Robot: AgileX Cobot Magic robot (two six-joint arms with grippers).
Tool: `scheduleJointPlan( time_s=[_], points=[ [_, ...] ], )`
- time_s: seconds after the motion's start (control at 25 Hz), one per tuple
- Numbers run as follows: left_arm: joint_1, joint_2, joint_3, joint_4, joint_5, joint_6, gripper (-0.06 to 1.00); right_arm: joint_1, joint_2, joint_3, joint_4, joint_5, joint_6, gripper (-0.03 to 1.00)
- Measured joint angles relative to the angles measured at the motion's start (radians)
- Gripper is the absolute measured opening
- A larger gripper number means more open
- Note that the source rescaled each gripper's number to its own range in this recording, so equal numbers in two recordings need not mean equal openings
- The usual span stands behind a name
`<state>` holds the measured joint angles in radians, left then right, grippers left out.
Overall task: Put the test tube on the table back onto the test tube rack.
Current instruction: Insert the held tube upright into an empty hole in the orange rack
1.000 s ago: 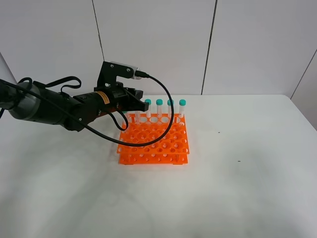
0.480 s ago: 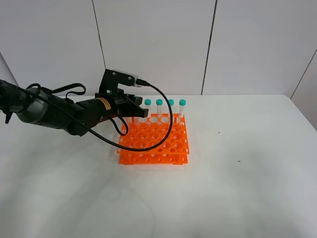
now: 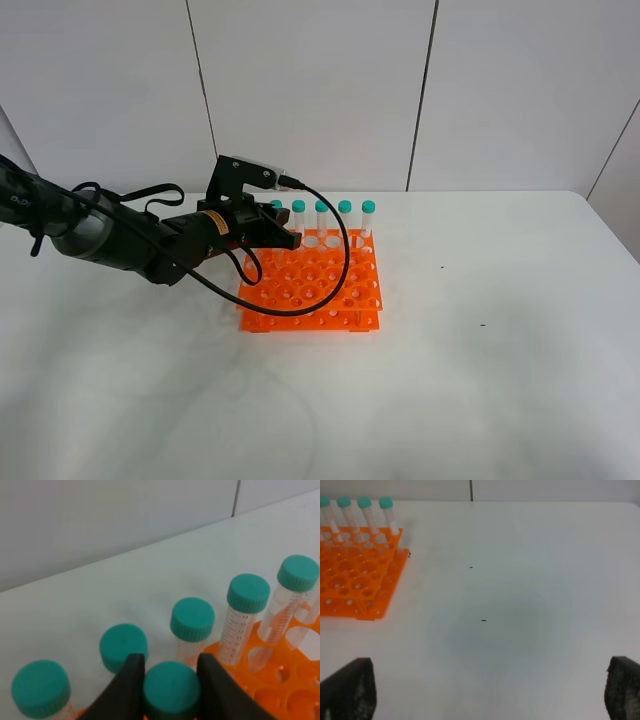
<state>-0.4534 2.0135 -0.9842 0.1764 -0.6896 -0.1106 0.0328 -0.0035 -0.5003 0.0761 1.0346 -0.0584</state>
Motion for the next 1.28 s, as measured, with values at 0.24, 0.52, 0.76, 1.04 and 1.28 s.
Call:
scheduleJointPlan(
  time_s=[0.24,0.52,0.76,1.04,1.28],
  points=[
    [0.000,0.002,0.000,0.000,-0.004,0.000,0.01,0.000,0.000,0.000,0.000,0.000,0.000,1.00],
    [0.000,0.002,0.000,0.000,-0.005,-0.042,0.01,0.000,0.000,0.000,0.000,0.000,0.000,1.00],
    [0.000,0.002,0.000,0.000,-0.005,-0.066,0.01,0.000,0.000,0.000,0.000,0.000,0.000,1.00],
    [0.000,0.007,0.000,0.000,-0.003,-0.082,0.01,0.000,0.000,0.000,0.000,0.000,0.000,1.00],
    [0.000,0.007,0.000,0.000,0.007,-0.139,0.01,0.000,0.000,0.000,0.000,0.000,0.000,1.00]
  ],
)
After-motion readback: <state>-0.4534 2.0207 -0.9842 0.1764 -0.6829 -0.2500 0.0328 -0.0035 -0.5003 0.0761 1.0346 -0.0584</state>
